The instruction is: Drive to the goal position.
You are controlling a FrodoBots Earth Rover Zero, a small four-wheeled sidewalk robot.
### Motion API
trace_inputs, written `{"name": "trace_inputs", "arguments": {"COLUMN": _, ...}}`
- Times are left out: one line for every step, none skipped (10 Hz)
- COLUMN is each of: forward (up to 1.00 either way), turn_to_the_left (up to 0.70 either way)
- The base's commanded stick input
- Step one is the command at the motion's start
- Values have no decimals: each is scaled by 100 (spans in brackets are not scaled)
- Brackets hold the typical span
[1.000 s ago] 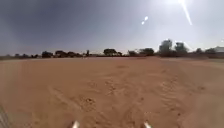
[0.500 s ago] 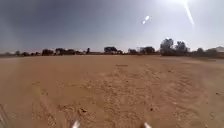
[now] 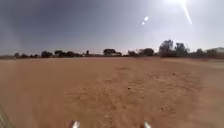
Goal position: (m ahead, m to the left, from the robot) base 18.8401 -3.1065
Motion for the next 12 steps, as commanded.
{"name": "trace_inputs", "arguments": {"forward": 70, "turn_to_the_left": 0}}
{"name": "trace_inputs", "arguments": {"forward": 70, "turn_to_the_left": 0}}
{"name": "trace_inputs", "arguments": {"forward": 70, "turn_to_the_left": 0}}
{"name": "trace_inputs", "arguments": {"forward": 70, "turn_to_the_left": 0}}
{"name": "trace_inputs", "arguments": {"forward": 70, "turn_to_the_left": 0}}
{"name": "trace_inputs", "arguments": {"forward": 70, "turn_to_the_left": 0}}
{"name": "trace_inputs", "arguments": {"forward": 70, "turn_to_the_left": 0}}
{"name": "trace_inputs", "arguments": {"forward": 70, "turn_to_the_left": 0}}
{"name": "trace_inputs", "arguments": {"forward": 70, "turn_to_the_left": 0}}
{"name": "trace_inputs", "arguments": {"forward": 70, "turn_to_the_left": 0}}
{"name": "trace_inputs", "arguments": {"forward": 70, "turn_to_the_left": 0}}
{"name": "trace_inputs", "arguments": {"forward": 70, "turn_to_the_left": 0}}
